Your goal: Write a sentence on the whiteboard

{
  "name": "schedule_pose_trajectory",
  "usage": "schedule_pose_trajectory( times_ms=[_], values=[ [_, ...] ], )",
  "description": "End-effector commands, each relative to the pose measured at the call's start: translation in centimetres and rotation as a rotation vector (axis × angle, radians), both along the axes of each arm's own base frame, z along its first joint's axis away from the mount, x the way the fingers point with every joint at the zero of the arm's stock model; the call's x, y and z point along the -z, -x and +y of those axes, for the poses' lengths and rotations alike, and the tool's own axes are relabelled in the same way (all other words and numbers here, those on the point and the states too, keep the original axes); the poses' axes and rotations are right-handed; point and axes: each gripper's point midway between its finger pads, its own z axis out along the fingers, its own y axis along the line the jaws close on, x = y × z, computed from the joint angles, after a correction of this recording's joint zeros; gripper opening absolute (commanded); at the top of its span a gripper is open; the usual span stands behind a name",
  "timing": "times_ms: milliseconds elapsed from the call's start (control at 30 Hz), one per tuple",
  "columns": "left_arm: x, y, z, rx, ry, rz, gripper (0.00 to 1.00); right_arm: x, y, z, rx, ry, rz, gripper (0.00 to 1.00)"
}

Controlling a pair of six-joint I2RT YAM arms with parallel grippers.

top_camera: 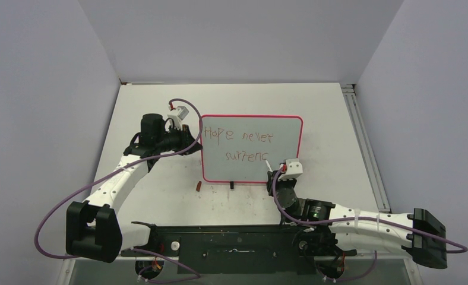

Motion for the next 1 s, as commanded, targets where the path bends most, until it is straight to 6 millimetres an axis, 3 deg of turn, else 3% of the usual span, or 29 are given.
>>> schedule_pose_trajectory(
  times_ms=[0,500,967],
  values=[
    [-1.8,0.3,-1.1,0.054,0.037,-0.059,0.09,-1.5,-0.5,-1.0,0.054,0.004,-0.047,0.05],
    [-1.8,0.3,-1.1,0.055,0.038,-0.059,0.09,-4.1,-1.7,-0.6,0.067,0.003,-0.130,0.05],
    [-1.9,0.3,-1.1,0.054,0.037,-0.061,0.09,-5.1,-2.5,-0.5,0.071,0.023,-0.158,0.05]
  ],
)
